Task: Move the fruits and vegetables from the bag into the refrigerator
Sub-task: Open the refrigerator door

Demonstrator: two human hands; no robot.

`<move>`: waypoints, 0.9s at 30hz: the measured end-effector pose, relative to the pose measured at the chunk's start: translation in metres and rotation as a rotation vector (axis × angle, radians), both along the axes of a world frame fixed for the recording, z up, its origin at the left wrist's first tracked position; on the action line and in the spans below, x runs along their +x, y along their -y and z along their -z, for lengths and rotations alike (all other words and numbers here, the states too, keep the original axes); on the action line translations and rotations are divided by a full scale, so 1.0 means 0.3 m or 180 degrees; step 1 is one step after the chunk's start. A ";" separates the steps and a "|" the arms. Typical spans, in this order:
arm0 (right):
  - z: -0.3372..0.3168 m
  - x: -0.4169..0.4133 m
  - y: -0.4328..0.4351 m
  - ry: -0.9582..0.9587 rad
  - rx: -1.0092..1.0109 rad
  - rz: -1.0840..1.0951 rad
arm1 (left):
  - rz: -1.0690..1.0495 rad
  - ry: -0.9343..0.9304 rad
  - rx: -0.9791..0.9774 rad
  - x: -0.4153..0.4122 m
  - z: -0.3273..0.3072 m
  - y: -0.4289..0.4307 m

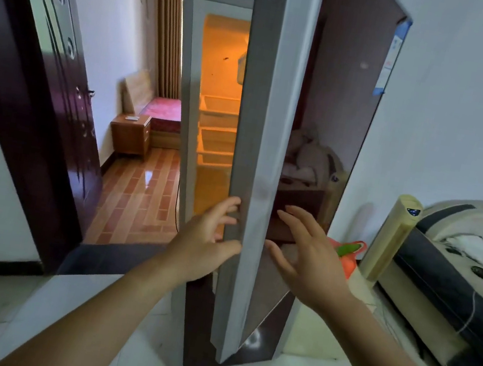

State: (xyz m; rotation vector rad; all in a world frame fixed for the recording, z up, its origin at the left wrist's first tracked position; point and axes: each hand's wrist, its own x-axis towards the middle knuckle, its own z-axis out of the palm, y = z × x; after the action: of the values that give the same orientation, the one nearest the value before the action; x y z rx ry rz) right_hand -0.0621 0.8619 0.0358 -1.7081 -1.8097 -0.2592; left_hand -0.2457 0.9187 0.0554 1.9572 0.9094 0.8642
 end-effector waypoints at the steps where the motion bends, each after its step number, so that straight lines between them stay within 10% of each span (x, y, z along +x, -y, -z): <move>1: 0.003 0.003 0.023 0.0016 -0.0042 0.0048 | 0.0060 -0.0005 -0.0017 0.013 -0.002 0.019; 27: 0.057 0.487 0.509 -0.0134 -0.0091 0.0187 | -0.0375 -0.0247 -0.0450 0.410 0.021 0.392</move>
State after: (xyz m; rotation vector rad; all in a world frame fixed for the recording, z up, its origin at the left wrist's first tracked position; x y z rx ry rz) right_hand 0.0841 0.7092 0.0186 -1.7754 -1.7427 -0.2211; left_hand -0.1228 0.8010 0.0492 1.8407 1.1103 0.7722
